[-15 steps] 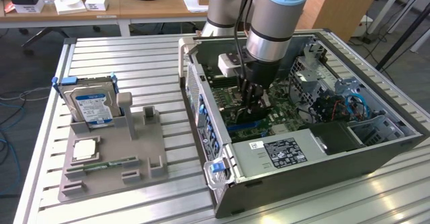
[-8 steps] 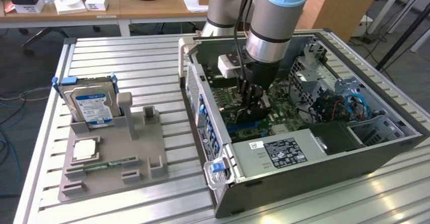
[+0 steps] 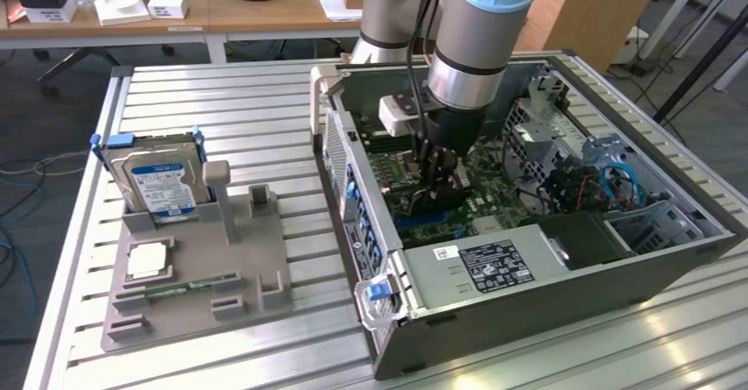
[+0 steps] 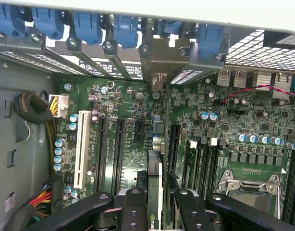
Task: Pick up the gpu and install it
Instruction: 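Insert the gpu into the slot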
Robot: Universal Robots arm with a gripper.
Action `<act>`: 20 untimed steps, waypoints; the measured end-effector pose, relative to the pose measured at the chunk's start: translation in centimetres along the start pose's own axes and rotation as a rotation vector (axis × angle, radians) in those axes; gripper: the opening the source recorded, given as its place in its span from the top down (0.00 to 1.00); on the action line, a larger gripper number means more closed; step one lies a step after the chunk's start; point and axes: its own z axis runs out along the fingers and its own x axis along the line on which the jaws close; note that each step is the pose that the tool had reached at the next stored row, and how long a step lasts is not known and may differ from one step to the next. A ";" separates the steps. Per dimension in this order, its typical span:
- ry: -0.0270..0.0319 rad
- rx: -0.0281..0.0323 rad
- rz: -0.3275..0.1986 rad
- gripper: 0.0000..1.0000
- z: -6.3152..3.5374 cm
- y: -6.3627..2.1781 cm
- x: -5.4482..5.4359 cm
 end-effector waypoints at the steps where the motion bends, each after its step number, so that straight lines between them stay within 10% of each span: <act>1: 0.0000 0.0000 0.000 0.74 0.00 0.00 0.0; 20: 0.0000 0.0000 0.006 0.74 -0.26 0.00 0.0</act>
